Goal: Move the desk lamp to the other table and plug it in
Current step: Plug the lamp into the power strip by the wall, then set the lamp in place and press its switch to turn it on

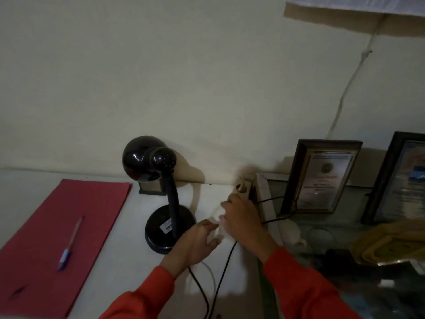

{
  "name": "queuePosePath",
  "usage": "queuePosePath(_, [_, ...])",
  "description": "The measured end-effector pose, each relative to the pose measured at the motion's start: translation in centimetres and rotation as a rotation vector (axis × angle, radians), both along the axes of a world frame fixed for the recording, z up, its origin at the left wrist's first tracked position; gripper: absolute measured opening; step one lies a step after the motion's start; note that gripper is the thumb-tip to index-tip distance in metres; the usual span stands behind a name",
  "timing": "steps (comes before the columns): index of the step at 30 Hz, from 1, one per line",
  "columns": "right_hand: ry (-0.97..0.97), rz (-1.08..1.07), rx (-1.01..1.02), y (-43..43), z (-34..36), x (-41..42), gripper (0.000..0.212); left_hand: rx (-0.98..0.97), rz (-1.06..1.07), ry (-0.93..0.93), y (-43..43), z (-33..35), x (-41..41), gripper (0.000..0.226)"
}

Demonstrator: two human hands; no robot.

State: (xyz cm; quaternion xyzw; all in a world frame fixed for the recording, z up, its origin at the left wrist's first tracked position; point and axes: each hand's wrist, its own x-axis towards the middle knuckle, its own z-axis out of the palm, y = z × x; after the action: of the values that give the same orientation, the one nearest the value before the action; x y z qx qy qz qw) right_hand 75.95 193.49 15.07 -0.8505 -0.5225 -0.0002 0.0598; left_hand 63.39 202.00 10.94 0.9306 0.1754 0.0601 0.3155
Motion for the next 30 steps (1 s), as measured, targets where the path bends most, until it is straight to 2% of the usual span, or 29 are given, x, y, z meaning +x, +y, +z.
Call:
queuePosePath(2, [0.452, 0.058, 0.108, -0.9, 0.1, -2.9, 0.014, -0.066, -0.026, -0.058, 0.0, 0.4, -2.5, 0.024])
queuePosePath(4, [0.812, 0.062, 0.015, -1.5, -0.1, -5.5, 0.009, -0.098, -0.051, -0.064, 0.1, 0.1, -5.3, 0.015])
queuePosePath(5, [0.929, 0.024, -0.105, -1.7, -0.4, -6.4, 0.016, -0.088, -0.055, -0.052, 0.1, -0.2, -6.7, 0.016])
queuePosePath(7, [1.06, -0.055, -0.392, -2.1, -0.8, -7.3, 0.048, -0.1, 0.021, -0.087, 0.2, -1.1, -9.3, 0.021])
queuePosePath(8, [1.124, -0.067, -0.487, -2.2, -1.2, -7.6, 0.052, -0.108, 0.081, -0.143, 0.3, -1.4, -10.3, 0.023])
queuePosePath(11, [1.342, -0.059, -0.526, -2.3, -1.5, -8.5, 0.023, -0.077, 0.198, -0.264, 1.2, -2.1, -11.8, 0.03])
queuePosePath(13, [1.415, -0.113, -0.478, -1.9, -1.7, -9.1, 0.016, -0.045, 0.274, -0.302, 2.3, -2.4, -11.7, 0.031])
queuePosePath(15, [1.398, -0.247, -0.362, -1.2, -2.0, -9.6, 0.016, 0.005, 0.352, -0.274, 3.6, -2.6, -11.2, 0.038])
queuePosePath(18, [1.071, -0.328, -0.045, -0.6, -3.0, -9.8, 0.023, -0.002, 0.391, -0.157, 5.3, -2.2, -10.2, 0.065])
queuePosePath(20, [0.992, -0.283, 0.063, -0.2, -3.4, -9.8, 0.044, -0.076, 0.356, -0.07, 6.5, -2.0, -9.7, 0.088])
queuePosePath(22, [0.887, -0.199, 0.034, 0.3, -3.8, -10.1, 0.067, -0.108, 0.324, 0.028, 7.7, -2.2, -9.4, 0.103])
queuePosePath(25, [0.695, -0.123, -0.085, 1.4, -4.6, -10.9, 0.097, -0.052, 0.322, 0.103, 8.7, -3.0, -9.2, 0.099])
queuePosePath(27, [0.563, -0.123, -0.064, 2.3, -5.1, -10.8, 0.095, 0.038, 0.369, 0.089, 8.5, -3.3, -9.1, 0.097])
queuePosePath(30, [0.348, -0.143, -0.084, 3.9, -5.0, -9.6, 0.082, 0.088, 0.448, 0.056, 7.6, -3.3, -8.4, 0.1])
